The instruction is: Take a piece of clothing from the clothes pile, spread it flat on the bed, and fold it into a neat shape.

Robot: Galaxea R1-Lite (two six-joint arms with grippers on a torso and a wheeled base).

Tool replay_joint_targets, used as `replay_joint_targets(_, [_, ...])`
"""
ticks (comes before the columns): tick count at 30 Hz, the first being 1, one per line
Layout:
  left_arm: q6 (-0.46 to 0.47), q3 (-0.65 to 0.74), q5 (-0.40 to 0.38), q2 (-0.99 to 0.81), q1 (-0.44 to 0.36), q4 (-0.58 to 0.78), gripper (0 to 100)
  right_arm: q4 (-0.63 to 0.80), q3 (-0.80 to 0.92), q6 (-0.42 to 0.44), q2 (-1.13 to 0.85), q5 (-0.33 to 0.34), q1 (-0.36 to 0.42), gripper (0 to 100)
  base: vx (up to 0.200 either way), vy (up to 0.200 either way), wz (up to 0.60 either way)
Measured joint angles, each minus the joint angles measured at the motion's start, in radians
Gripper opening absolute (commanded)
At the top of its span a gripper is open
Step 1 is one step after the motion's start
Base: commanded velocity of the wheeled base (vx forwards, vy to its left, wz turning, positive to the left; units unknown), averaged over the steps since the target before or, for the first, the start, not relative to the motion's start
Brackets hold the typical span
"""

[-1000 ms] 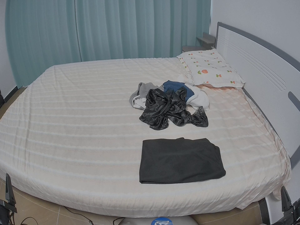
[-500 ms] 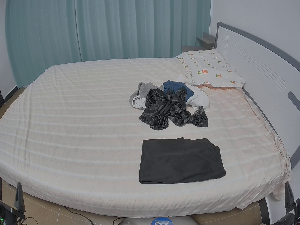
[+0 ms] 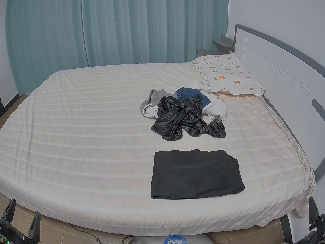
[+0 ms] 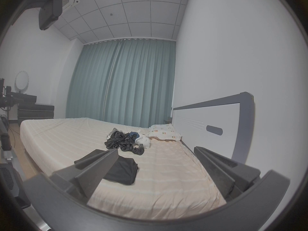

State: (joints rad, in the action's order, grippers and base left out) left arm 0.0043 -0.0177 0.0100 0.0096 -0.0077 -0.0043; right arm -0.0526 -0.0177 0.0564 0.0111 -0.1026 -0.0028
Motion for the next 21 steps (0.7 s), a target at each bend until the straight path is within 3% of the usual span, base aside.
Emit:
replay_joint_targets(7, [0.003,0.000,-0.004,0.001,0.000,0.004,100,0.061,0.000,-0.041,0.000,0.057,0.000,100,0.000,0.000,0.00])
replay_joint_targets(21, [0.002,0.000,-0.004,0.002,0.000,0.004,100,0.053,0.000,-0.031,0.001,0.069,0.001,100,0.000,0.000,0.00])
